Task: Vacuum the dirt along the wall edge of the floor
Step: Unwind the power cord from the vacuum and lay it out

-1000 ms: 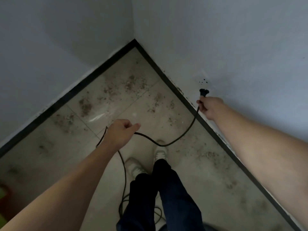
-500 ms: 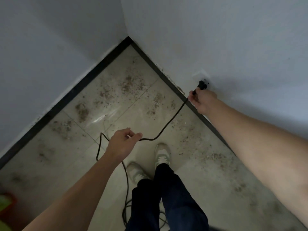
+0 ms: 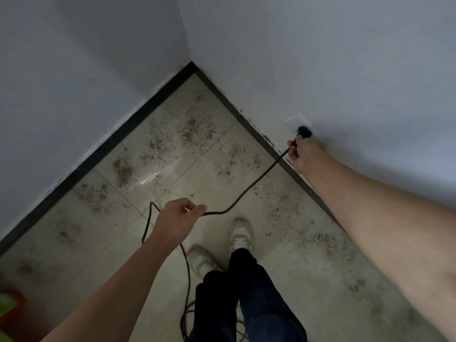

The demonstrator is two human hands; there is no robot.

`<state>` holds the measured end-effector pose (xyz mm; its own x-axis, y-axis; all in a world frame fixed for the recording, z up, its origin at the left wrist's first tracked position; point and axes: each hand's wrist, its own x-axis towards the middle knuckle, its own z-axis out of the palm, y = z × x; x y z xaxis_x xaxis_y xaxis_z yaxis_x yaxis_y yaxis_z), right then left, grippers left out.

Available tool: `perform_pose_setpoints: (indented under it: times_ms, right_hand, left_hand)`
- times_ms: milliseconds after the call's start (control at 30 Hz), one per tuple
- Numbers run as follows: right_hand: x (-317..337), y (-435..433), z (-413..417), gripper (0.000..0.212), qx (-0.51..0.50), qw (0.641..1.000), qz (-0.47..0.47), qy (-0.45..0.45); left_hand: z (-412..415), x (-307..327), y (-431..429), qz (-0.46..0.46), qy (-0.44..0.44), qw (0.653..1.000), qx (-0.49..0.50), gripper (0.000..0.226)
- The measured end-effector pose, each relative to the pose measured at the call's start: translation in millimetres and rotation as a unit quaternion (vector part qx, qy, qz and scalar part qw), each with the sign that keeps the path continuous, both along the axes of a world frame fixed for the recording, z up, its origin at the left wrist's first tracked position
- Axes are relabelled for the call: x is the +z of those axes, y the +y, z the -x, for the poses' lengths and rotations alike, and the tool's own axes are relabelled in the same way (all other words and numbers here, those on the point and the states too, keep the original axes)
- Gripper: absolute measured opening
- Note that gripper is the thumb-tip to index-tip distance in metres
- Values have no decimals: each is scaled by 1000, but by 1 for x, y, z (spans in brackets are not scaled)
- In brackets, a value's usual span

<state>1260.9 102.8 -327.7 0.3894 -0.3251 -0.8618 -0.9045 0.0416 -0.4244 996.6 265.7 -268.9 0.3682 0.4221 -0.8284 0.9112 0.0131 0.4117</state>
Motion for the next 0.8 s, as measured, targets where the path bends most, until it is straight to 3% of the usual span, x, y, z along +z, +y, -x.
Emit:
perform_pose_setpoints:
  times_ms: [300, 367, 433, 467, 500, 533, 600, 667, 700, 733, 767, 800]
  right_hand:
    - [-7, -5, -7, 33, 15, 1000, -6, 6]
    - [-1, -9, -5, 30, 67, 997, 23, -10]
    - [11, -15, 2, 26, 186, 977, 98, -39]
    - [20, -18, 11, 28, 286, 943, 153, -69]
    - [29, -21, 26, 29, 407, 881, 210, -119]
    - [41, -21, 46, 34, 525, 797, 240, -178]
    - [67, -12, 98, 54, 726, 617, 181, -243]
    - [82, 2, 146, 63, 858, 465, 80, -204]
    - [84, 7, 166, 54, 896, 407, 43, -174]
    - [87, 11, 180, 38, 917, 369, 28, -149]
    - [89, 13, 187, 29, 920, 370, 24, -126]
    - [92, 12, 189, 33, 907, 406, 29, -109]
  left_hand:
    - [12, 4, 10, 6, 3, 1000, -6, 26]
    - [21, 9, 11, 14, 11, 1000, 0, 16]
    - [30, 17, 10, 24, 11, 1000, 12, 8]
    - [34, 23, 9, 32, 11, 999, 21, 6]
    - [39, 29, 7, 42, 8, 999, 32, 5]
    - [43, 36, 4, 53, 3, 998, 45, 7]
    - [53, 49, -2, 72, -10, 995, 64, 13]
    - [65, 62, -8, 81, -22, 994, 67, 19]
    - [72, 67, -11, 77, -26, 995, 56, 21]
    - [82, 71, -14, 64, -26, 997, 35, 23]
    - [93, 75, -16, 45, -16, 999, 4, 24]
    - [106, 77, -17, 24, 2, 999, -32, 24]
